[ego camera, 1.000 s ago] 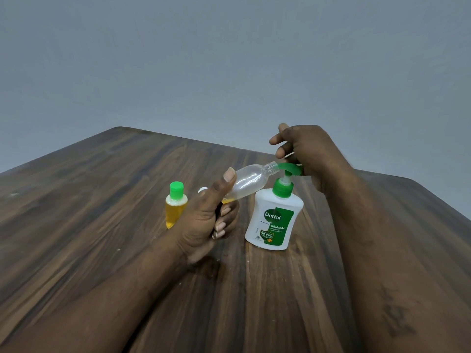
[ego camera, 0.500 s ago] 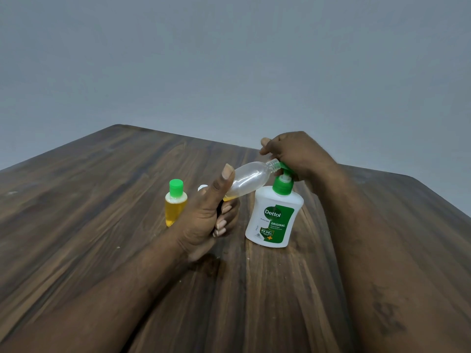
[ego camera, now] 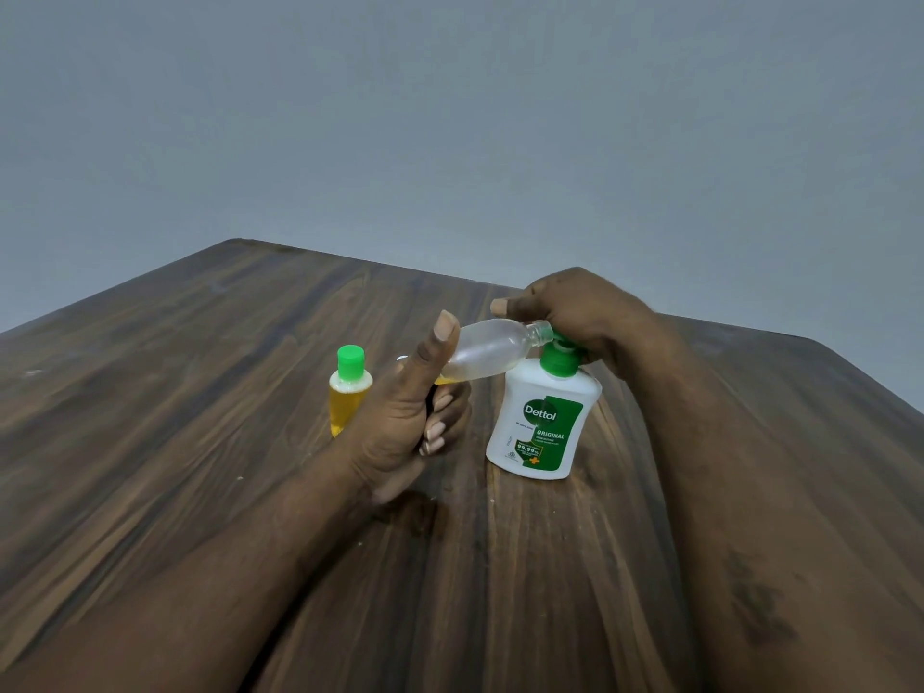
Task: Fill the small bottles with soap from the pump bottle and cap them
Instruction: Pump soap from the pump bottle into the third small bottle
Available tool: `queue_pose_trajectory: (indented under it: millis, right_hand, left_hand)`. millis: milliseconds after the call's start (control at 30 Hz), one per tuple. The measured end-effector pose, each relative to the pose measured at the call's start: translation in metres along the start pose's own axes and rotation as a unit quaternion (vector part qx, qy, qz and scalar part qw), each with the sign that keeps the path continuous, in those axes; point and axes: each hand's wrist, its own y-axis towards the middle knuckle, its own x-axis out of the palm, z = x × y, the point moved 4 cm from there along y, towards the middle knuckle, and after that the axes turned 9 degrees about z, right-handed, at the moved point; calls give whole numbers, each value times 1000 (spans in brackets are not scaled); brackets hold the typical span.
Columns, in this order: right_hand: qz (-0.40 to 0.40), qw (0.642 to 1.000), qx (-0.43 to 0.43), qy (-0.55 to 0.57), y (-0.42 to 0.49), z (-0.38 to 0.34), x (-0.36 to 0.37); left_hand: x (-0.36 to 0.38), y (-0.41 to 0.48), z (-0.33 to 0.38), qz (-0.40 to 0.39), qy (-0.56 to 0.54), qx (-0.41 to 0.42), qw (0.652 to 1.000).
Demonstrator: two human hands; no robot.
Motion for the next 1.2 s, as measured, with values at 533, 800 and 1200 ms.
queue_pose_trajectory:
  millis: [533, 800, 1200]
  right_hand:
    - [126, 985, -76, 94, -7, -11, -13]
    - [-7, 997, -30, 64, -4, 0, 4]
    - [17, 992, -57, 109, -10, -10, -7]
  left_hand:
    - [5, -3, 10, 9, 17, 34, 999]
    - [9, -12, 15, 0, -13, 35, 999]
    - [10, -10, 13, -3, -2, 32, 999]
